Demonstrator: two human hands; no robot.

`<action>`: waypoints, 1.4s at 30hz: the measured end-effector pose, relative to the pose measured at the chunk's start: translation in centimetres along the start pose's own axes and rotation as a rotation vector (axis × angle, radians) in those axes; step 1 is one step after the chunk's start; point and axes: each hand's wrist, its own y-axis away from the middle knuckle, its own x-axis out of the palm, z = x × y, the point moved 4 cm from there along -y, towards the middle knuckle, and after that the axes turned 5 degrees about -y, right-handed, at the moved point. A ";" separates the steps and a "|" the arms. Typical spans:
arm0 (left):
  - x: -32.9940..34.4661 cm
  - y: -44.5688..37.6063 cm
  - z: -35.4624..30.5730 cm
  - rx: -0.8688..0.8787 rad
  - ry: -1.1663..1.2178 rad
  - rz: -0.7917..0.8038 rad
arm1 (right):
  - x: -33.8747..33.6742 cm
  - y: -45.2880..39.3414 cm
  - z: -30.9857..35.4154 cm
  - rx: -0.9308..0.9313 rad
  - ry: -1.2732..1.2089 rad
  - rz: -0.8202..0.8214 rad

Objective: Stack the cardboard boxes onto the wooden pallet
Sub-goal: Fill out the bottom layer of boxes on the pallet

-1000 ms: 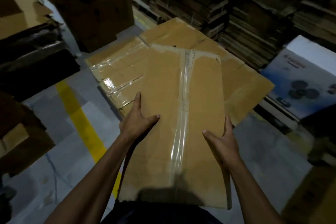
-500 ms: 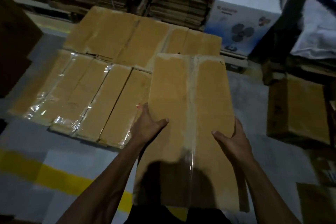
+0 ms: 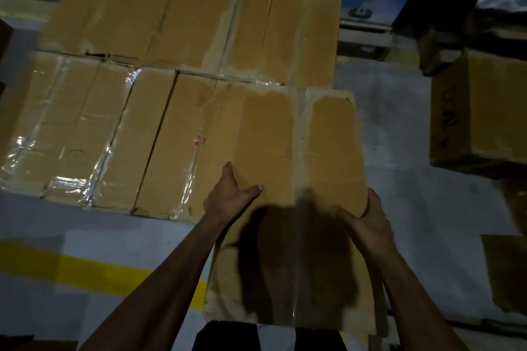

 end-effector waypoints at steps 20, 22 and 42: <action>9.8 -16.4 8.1 0.191 0.049 -0.151 | 11.8 -15.2 -9.8 -0.157 -0.087 -0.068; 10.4 -17.9 8.4 0.224 0.106 -0.140 | 12.7 -16.2 -10.2 -0.153 -0.118 -0.074; 12.3 -23.1 8.8 0.246 -0.311 -0.357 | 15.7 -19.8 -11.1 -0.164 -0.275 -0.101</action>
